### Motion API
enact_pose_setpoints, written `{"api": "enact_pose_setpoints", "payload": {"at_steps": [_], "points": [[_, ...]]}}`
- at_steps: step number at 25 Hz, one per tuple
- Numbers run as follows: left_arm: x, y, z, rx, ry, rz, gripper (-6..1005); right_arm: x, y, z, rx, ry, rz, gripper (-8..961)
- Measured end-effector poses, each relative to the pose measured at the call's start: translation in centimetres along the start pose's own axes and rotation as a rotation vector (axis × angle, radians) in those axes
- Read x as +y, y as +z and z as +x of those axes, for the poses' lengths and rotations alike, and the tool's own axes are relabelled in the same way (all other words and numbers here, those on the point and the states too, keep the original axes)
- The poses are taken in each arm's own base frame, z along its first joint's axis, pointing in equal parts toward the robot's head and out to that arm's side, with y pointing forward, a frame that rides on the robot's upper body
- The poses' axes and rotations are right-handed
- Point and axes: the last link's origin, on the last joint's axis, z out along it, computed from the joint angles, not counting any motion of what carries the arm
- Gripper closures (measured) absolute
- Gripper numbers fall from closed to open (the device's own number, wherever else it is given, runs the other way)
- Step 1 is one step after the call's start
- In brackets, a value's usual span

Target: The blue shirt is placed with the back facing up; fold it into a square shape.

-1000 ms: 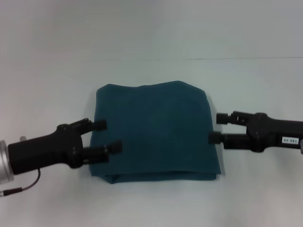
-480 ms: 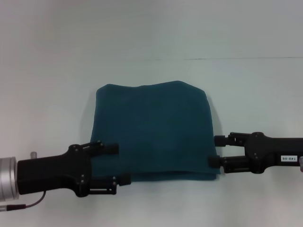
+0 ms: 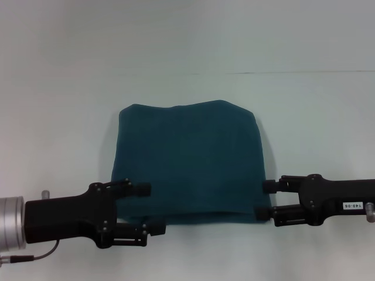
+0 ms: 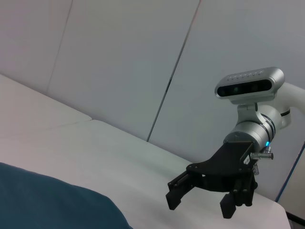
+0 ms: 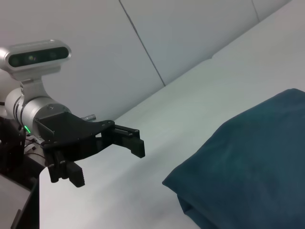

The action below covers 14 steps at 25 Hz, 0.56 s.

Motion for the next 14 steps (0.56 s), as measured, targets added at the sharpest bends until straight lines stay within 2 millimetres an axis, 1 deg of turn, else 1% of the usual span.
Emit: {"api": "enact_pose_setpoints", "payload": {"at_steps": [14], "points": [[0.12, 0.23, -0.14, -0.010, -0.001, -0.011, 65, 0.04, 0.14, 0.02, 0.000, 0.000, -0.002, 59]]}}
